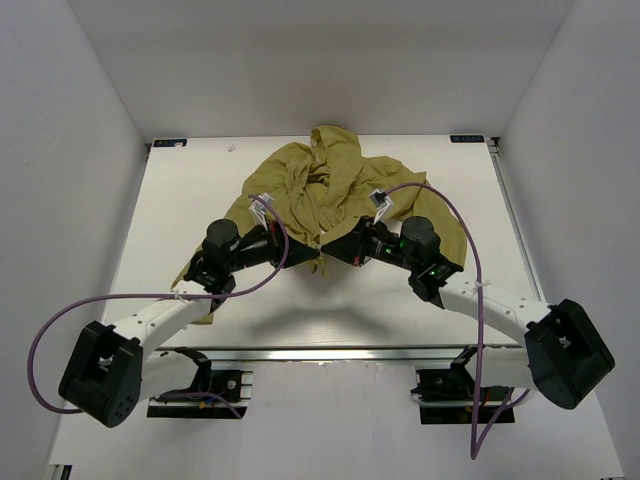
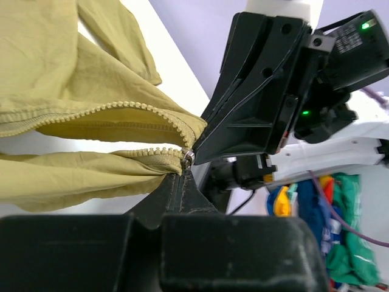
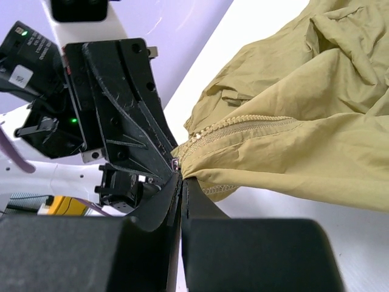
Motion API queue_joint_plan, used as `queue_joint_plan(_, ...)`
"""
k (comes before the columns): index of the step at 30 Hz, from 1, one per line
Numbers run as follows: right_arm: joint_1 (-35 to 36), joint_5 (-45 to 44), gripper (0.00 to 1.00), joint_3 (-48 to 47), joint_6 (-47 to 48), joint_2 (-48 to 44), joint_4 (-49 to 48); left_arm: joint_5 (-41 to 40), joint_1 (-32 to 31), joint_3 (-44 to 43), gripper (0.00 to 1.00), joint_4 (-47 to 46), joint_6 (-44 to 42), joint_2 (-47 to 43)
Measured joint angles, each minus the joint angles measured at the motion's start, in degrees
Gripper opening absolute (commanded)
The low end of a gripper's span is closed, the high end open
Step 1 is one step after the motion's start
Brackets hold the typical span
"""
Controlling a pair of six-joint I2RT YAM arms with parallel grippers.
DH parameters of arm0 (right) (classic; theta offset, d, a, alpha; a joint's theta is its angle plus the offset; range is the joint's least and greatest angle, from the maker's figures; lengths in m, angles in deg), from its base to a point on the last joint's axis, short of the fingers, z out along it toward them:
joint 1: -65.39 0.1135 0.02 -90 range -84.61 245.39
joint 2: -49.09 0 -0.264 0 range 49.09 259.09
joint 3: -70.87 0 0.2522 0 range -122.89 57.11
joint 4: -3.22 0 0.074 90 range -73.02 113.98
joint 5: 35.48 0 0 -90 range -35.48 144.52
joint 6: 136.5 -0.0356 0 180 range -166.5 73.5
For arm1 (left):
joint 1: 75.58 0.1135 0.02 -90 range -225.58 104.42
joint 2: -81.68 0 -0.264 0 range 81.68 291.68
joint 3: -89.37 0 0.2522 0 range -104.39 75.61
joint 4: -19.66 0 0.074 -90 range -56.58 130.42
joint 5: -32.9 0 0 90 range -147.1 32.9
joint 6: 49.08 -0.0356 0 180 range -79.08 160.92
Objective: Zip up the jacket
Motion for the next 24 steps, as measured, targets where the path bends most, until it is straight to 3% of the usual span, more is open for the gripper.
queue_joint_plan(10, 0.0, 0.1, 0.01, -1.1, 0.4, 0.5, 3.7, -2.3, -1.3, -1.3, 0.00, 6.7, -4.5, -1.0)
queue_joint_plan(16, 0.0, 0.4, 0.16, -1.7, 1.9, 0.2, 7.2, -2.6, -2.0, -1.5, 0.00, 8.9, -3.3, -0.9)
queue_joint_plan(20, -0.1, 0.6, 0.39, -1.4, 2.3, -1.3, 9.7, -2.5, -2.9, -1.7, 0.00, 9.8, -1.8, -0.6)
queue_joint_plan(24, -0.1, 1.5, 0.50, -0.8, 2.8, -2.9, 11.3, -2.5, -3.0, -1.7, 0.00, 9.9, 0.0, 0.0)
